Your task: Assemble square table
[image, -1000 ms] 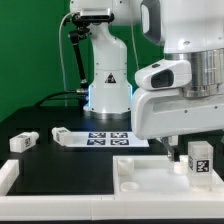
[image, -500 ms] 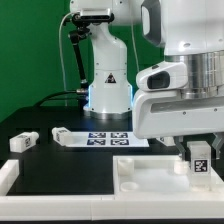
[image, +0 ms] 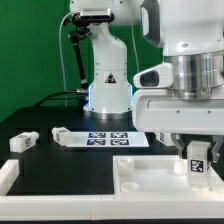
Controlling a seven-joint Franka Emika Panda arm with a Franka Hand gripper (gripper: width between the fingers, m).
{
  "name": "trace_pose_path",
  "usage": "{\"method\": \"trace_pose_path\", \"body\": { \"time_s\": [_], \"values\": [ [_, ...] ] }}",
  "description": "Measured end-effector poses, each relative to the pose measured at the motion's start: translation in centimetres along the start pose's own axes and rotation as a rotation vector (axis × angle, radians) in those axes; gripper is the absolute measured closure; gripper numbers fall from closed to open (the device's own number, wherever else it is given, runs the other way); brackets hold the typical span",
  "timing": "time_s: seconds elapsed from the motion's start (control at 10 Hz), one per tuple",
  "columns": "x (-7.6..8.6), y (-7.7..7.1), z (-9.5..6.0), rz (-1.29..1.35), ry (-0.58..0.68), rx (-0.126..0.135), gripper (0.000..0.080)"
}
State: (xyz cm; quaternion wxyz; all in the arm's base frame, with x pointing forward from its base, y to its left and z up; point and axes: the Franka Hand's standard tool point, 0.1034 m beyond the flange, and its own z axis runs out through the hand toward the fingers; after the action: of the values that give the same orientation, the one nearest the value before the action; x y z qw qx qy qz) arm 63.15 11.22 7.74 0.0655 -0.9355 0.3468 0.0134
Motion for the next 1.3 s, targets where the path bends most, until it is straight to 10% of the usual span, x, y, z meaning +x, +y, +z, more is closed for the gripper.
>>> {"method": "trace_pose_path", "body": {
  "time_s": [0.2, 0.6, 0.8, 1.0, 1.3],
  "values": [
    [-0.2, 0.3, 0.2, 0.327, -0.022, 0.066, 0.0511],
    [-0.4, 0.2, 0.3, 0.518, -0.038, 0.072, 0.0509],
    [-0.2, 0.3, 0.4, 0.78, -0.106, 0.123, 0.0509],
    [-0.4, 0.2, 0.4, 0.692, -0.094, 0.124, 0.0489],
    [-1.2, -0.9, 0.2, 0.195, -0.039, 0.078, 0.0186]
  ]
}}
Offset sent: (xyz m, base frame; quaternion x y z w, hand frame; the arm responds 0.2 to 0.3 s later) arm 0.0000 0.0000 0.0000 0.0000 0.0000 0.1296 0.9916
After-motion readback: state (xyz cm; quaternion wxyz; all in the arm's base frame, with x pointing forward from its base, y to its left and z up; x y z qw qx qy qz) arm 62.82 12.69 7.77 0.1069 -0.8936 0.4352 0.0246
